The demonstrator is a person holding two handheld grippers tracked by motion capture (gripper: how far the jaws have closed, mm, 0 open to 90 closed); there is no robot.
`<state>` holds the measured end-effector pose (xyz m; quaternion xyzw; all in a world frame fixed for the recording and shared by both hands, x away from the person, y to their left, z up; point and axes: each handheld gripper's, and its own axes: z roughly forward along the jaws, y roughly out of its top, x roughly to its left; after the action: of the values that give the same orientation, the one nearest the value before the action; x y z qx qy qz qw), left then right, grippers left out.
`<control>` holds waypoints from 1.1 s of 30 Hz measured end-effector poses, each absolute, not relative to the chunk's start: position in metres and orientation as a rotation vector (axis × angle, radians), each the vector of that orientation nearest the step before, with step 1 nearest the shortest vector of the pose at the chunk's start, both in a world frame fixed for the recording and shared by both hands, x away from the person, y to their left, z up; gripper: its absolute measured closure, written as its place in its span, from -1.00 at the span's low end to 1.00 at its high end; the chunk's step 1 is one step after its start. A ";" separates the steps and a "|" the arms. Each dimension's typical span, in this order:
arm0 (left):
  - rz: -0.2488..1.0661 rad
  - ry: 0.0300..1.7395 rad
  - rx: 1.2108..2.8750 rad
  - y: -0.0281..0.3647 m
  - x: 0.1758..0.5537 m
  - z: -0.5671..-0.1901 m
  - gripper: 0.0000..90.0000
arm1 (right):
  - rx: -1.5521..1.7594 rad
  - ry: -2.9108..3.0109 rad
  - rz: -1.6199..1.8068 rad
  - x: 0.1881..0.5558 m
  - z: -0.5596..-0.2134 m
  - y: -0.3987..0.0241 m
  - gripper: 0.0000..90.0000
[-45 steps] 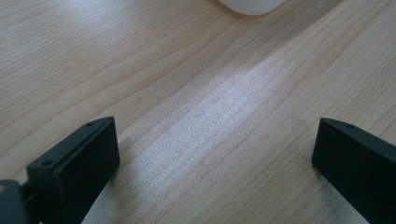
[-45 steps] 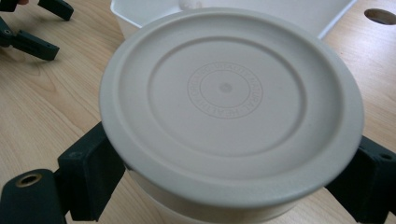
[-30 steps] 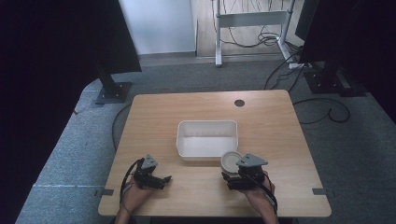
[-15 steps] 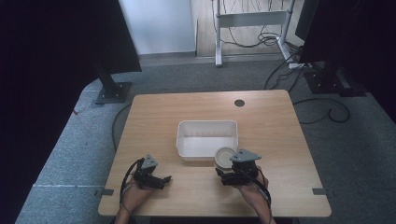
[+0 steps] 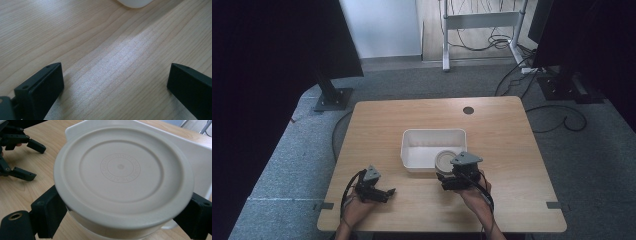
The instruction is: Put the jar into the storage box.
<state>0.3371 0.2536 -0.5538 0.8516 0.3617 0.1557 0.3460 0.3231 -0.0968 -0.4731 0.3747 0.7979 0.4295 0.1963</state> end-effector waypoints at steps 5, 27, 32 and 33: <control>0.404 0.939 2.210 0.254 0.337 -0.554 -0.99 | 1.046 2.234 1.192 0.330 -0.474 -0.092 -0.79; 0.402 0.933 2.214 0.254 0.337 -0.554 -0.99 | 1.076 2.208 1.198 0.358 -0.480 -0.085 -0.79; 0.401 0.933 2.214 0.254 0.337 -0.554 -0.99 | 1.086 2.202 1.195 0.363 -0.482 -0.084 -0.79; 0.401 0.933 2.214 0.254 0.337 -0.554 -0.99 | 1.085 2.203 1.193 0.365 -0.482 -0.084 -0.79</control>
<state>0.3373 0.2540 -0.5537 0.8529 0.3594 0.1545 0.3456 0.3646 -0.0840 -0.4815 0.3889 0.7900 0.4278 0.2042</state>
